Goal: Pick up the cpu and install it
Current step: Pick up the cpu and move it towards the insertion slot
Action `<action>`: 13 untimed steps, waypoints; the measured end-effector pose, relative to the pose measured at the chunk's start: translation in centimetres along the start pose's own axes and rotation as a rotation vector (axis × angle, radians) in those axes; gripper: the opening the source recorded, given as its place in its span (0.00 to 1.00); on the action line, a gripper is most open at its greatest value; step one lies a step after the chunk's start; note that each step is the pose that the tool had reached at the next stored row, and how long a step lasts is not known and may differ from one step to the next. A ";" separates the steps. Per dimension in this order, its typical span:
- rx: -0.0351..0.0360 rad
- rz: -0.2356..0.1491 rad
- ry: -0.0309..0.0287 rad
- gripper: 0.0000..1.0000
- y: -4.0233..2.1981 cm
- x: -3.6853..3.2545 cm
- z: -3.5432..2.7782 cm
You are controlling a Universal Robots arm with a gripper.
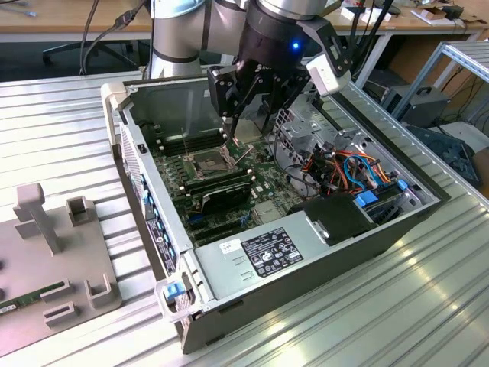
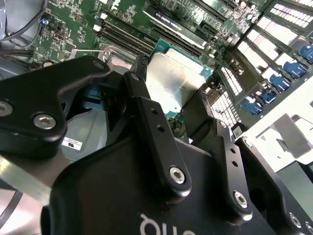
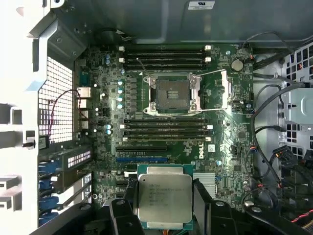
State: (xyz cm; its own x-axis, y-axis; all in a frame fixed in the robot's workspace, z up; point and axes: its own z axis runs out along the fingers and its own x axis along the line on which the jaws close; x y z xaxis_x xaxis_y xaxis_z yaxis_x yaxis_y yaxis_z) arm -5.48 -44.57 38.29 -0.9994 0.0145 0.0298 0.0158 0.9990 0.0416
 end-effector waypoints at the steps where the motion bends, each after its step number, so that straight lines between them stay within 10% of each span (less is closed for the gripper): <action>1: -0.0001 0.000 0.0000 0.54 0.19 0.00 0.02; 13: -0.0004 0.000 0.0001 0.54 2.00 0.02 0.27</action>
State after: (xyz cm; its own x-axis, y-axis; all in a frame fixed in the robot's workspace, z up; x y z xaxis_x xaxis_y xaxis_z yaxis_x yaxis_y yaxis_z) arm -5.48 -42.56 38.11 -0.9994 0.0144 0.0299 0.0157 0.9990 0.0420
